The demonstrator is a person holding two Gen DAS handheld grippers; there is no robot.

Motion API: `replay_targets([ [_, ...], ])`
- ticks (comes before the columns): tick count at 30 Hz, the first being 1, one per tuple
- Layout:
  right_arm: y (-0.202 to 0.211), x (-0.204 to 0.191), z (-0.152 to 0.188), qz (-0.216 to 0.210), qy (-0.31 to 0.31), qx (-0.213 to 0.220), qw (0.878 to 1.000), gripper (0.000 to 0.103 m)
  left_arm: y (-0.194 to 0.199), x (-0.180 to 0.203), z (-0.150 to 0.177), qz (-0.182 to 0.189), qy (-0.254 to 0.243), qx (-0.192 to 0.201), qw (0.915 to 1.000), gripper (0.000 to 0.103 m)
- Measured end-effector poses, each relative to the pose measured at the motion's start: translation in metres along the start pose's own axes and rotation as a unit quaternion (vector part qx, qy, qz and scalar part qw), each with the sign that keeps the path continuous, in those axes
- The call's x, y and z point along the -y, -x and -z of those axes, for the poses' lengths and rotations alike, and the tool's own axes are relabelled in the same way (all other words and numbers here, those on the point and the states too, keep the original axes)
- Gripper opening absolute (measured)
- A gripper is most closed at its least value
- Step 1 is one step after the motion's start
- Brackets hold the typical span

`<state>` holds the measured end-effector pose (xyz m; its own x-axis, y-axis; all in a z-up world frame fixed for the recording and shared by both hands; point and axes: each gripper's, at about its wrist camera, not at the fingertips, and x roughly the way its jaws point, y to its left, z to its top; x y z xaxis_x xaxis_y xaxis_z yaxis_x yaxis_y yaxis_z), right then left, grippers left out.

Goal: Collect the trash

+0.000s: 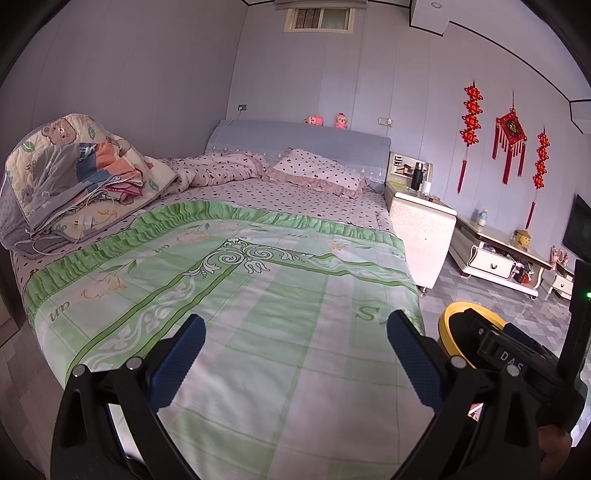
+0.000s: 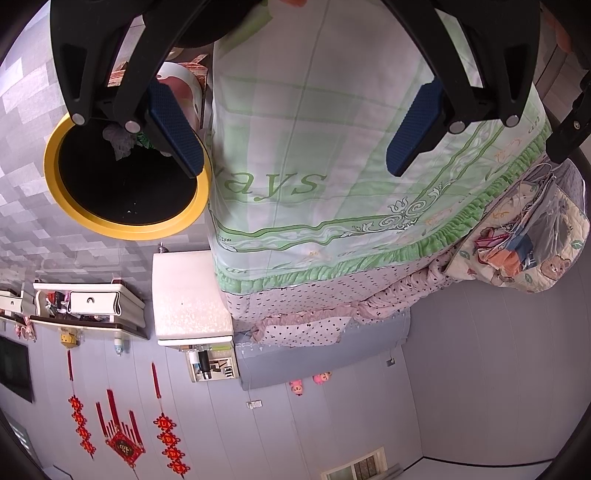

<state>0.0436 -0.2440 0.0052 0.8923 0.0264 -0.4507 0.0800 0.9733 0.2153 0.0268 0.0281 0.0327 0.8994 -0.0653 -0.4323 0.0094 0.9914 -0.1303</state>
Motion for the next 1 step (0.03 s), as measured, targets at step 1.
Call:
replay_targets([
  [1,0.0,0.0,0.0,0.0,0.0,0.0,1.0,0.095,0.0,-0.0001,-0.0001,0.0,0.0,0.0,1.0,0.095],
])
